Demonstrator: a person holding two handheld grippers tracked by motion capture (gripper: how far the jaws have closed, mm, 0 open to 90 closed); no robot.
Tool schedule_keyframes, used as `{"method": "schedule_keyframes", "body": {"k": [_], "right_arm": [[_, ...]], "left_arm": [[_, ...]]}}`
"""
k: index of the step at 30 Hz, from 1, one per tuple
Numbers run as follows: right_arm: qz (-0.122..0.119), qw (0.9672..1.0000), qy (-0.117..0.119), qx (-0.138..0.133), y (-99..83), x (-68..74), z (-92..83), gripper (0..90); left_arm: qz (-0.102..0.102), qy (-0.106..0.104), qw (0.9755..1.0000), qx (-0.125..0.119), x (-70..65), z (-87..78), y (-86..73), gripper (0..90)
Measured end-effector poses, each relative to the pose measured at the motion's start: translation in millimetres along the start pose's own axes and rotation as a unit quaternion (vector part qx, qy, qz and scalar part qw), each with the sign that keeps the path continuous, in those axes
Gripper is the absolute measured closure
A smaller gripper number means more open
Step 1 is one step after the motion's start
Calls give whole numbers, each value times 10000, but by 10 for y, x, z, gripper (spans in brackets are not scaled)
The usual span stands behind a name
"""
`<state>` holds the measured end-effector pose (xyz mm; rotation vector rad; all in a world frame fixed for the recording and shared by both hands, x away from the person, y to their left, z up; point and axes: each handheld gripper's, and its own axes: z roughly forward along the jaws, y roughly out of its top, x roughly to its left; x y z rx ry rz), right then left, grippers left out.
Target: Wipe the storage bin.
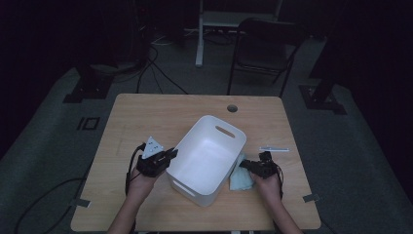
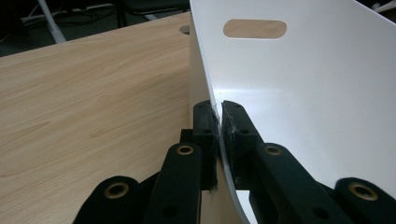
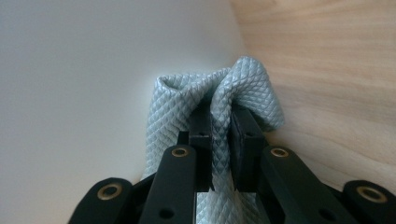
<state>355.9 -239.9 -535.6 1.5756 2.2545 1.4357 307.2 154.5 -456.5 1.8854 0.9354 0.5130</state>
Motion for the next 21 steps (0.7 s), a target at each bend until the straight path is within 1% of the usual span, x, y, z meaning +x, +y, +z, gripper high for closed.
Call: {"method": "schedule_keyframes", "body": {"k": [4, 7, 9, 10, 11, 12, 14, 16, 20, 21], "right_arm": [[-160, 9995, 159, -215, 72, 150, -135, 810], [-271, 9980, 361, -446, 143, 277, -273, 810], [-326, 9962, 516, -626, 185, 332, -364, 809], [-353, 9955, 549, -687, 201, 352, -398, 809], [-377, 9940, 647, -796, 229, 386, -457, 809], [-425, 9932, 670, -855, 250, 408, -493, 809], [-471, 9927, 646, -904, 261, 430, -521, 809], [-474, 9927, 630, -910, 250, 422, -514, 808], [-481, 9940, 485, -856, 233, 391, -456, 809], [-445, 9944, 468, -835, 228, 378, -442, 808]], "left_arm": [[55, 53, 10000, 26, -19, -2, 3, 848], [42, 61, 10000, 29, -22, -4, 3, 847], [52, 68, 10000, 26, -25, -4, 3, 848], [43, 70, 10000, 31, -25, -4, 3, 847], [66, 62, 10000, 29, -27, -3, 3, 847], [66, 62, 10000, 29, -27, -3, 3, 848], [81, 48, 10000, 32, -35, -2, 3, 848], [84, 24, 10000, 28, -34, -2, 2, 847], [124, 5, 9999, 30, -43, -2, 1, 846], [112, -7, 9999, 25, -46, -1, 0, 845]]}}
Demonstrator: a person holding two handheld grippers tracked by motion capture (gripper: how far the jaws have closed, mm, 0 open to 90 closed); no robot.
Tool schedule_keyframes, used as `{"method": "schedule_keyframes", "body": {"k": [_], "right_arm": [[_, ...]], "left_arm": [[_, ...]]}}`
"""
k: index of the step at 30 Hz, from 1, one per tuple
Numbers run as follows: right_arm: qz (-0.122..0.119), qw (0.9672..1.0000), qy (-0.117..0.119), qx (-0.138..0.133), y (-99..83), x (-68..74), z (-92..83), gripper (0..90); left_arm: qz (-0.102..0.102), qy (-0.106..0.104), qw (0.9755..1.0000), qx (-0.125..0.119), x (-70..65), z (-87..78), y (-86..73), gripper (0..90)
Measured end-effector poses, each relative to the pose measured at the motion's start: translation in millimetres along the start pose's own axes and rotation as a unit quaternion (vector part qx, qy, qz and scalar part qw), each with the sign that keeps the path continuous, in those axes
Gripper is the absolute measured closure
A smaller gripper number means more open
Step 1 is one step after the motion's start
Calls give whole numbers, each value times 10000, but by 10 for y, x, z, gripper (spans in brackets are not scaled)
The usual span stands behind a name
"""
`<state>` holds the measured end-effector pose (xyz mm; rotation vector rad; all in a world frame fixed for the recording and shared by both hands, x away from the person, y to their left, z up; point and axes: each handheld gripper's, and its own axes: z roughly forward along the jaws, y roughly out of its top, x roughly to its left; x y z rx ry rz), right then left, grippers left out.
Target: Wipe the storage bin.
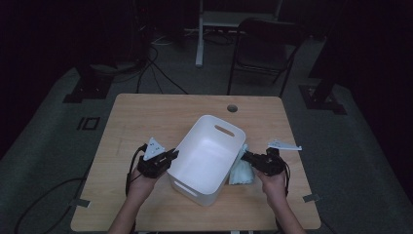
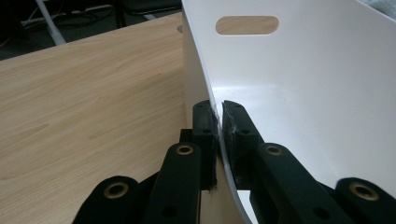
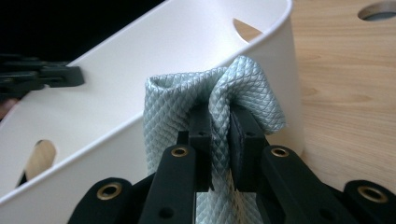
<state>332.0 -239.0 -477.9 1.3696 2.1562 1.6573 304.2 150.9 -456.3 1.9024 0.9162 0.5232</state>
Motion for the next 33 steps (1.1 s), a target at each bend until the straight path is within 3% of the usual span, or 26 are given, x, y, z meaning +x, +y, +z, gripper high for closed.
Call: {"method": "schedule_keyframes", "body": {"k": [13, 26, 33], "right_arm": [[227, 9988, -293, 333, -136, -228, 185, 810], [389, 9949, -571, 742, -298, -431, 391, 811], [415, 9929, -648, 910, -331, -446, 432, 813]], "left_arm": [[13, -18, 10000, -10, -34, 9, -2, 837], [20, -19, 10000, -14, -49, 12, -6, 833], [-17, 65, 10000, -41, -69, 18, -12, 835]]}}
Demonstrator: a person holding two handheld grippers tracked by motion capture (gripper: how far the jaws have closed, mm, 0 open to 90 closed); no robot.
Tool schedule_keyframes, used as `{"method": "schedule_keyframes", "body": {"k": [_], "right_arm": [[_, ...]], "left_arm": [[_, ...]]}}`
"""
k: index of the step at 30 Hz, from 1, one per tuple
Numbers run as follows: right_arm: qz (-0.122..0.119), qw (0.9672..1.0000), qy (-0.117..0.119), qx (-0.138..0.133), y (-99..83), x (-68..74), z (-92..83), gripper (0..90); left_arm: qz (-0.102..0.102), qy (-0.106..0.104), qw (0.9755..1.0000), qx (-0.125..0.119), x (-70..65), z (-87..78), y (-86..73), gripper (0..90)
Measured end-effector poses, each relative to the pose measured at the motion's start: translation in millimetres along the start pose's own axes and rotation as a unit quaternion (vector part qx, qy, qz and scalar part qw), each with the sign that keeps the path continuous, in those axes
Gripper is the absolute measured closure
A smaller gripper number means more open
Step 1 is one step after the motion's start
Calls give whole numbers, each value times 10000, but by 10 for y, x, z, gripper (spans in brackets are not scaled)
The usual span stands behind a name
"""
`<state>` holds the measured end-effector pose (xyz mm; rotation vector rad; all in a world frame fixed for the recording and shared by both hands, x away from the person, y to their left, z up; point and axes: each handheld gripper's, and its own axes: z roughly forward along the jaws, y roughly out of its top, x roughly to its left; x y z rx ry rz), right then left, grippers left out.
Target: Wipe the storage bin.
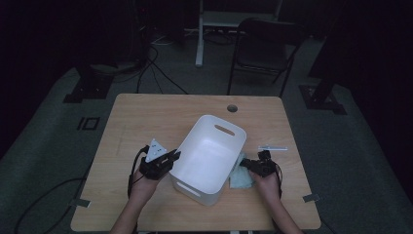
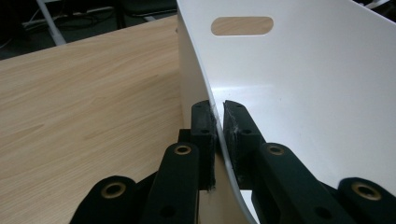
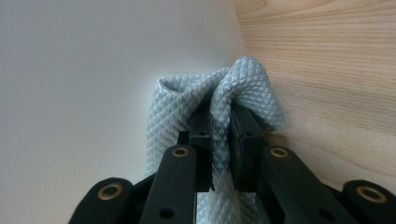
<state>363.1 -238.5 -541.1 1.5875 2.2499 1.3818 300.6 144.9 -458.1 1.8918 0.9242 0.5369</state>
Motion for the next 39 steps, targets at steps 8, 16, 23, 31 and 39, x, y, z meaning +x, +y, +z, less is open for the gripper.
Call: {"method": "schedule_keyframes", "body": {"k": [8, 16, 23, 31, 39], "right_arm": [[-139, 9987, 372, -305, 57, 202, -264, 813], [-416, 9923, 789, -859, 192, 460, -625, 811], [-463, 9939, 580, -818, 179, 430, -564, 811], [-259, 9974, 354, -579, 113, 260, -379, 812], [-142, 9994, 118, -300, 35, 121, -182, 813]], "left_arm": [[-22, 55, 10000, 11, -32, 8, 5, 834], [-40, 69, 10000, 23, -53, 17, 10, 835], [13, 28, 10000, 19, -63, 23, 10, 833], [32, -17, 10000, 26, -77, 31, 13, 825], [14, -12, 10000, 16, -77, 34, 10, 825]]}}
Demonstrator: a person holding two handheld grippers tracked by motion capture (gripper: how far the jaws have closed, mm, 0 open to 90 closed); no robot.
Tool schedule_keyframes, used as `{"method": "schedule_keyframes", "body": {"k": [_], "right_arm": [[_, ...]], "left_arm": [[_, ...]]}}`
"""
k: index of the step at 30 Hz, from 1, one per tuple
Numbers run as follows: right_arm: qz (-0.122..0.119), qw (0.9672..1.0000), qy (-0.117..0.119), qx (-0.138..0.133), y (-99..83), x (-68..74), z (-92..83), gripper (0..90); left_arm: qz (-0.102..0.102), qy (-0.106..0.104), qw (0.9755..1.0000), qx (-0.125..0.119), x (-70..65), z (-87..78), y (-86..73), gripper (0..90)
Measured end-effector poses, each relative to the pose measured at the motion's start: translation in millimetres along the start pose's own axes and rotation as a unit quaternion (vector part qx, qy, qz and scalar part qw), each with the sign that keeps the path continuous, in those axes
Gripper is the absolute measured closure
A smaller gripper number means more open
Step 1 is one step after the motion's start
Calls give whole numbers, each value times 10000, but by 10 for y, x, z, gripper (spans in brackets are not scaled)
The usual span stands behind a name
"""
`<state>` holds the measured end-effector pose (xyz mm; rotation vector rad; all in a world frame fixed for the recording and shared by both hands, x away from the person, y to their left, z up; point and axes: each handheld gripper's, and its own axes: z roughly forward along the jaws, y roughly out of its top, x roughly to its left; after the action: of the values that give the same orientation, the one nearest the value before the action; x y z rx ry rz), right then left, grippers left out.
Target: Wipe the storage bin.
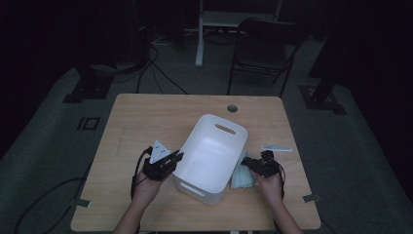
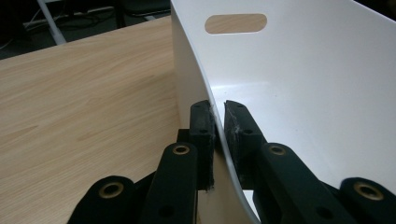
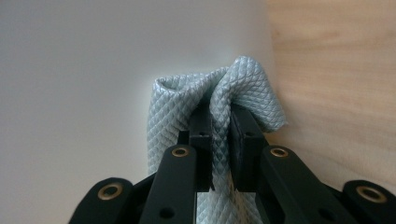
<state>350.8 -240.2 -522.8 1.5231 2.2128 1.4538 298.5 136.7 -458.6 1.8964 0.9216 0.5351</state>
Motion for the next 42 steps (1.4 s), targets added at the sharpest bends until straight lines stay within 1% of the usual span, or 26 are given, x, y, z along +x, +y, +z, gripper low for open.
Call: {"method": "schedule_keyframes", "body": {"k": [4, 6, 7, 9, 11, 12, 15, 17, 19, 22, 25, 26, 27, 28, 30, 31, 32, 33, 36, 42], "right_arm": [[99, 9997, -85, 219, -67, -84, 118, 812], [166, 9995, -77, 266, -86, -110, 149, 813], [191, 9994, -66, 264, -86, -113, 147, 814], [148, 9994, -113, 276, -82, -90, 136, 815], [120, 9996, -85, 250, -76, -60, 106, 817], [83, 9997, -67, 234, -69, -43, 88, 817], [63, 9999, 44, 136, -42, 18, 15, 817], [79, 9998, 172, 33, -13, 65, -50, 817], [24, 9995, 290, -89, 30, 128, -132, 817], [-46, 9981, 505, -343, 108, 226, -278, 815], [-169, 9963, 647, -547, 172, 327, -398, 815], [-240, 9962, 622, -568, 183, 360, -418, 815], [-333, 9965, 523, -567, 184, 384, -421, 815], [-373, 9965, 476, -575, 177, 389, -416, 815], [-328, 9964, 494, -601, 160, 367, -394, 816], [-386, 9969, 408, -559, 153, 365, -377, 816], [-377, 9972, 371, -528, 142, 355, -357, 815], [-312, 9975, 387, -511, 126, 332, -334, 816], [-263, 9983, 305, -423, 90, 274, -268, 815], [-74, 9998, 132, -122, -19, 111, -75, 817]], "left_arm": [[-28, 2, 10000, 2, 1, 0, 0, 823], [-10, 17, 10000, 4, -2, 1, 1, 824], [-17, 11, 10000, 0, -2, 2, 0, 824], [-36, 32, 10000, -3, -6, 4, 0, 825], [-39, 79, 10000, -5, -15, 5, -2, 826], [-75, 105, 9999, -12, -20, 7, -3, 827], [-96, 162, 9998, -13, -30, 10, -2, 828], [-83, 179, 9998, -16, -36, 13, -1, 828], [-79, 176, 9998, -8, -37, 12, 0, 828], [-71, 172, 9998, -6, -37, 13, 0, 827], [-69, 166, 9998, 1, -38, 14, 2, 827], [-69, 157, 9999, 0, -39, 14, 2, 827], [-66, 143, 9999, 2, -40, 14, 3, 827], [-59, 136, 9999, 8, -41, 15, 4, 827], [-31, 132, 9999, 18, -48, 16, 6, 826], [-32, 129, 9999, 24, -49, 16, 7, 826], [-32, 129, 9999, 24, -49, 16, 7, 826], [-28, 125, 9999, 26, -49, 16, 8, 825], [-30, 127, 9999, 29, -51, 17, 8, 825], [-47, 120, 9999, 27, -55, 18, 8, 824]]}}
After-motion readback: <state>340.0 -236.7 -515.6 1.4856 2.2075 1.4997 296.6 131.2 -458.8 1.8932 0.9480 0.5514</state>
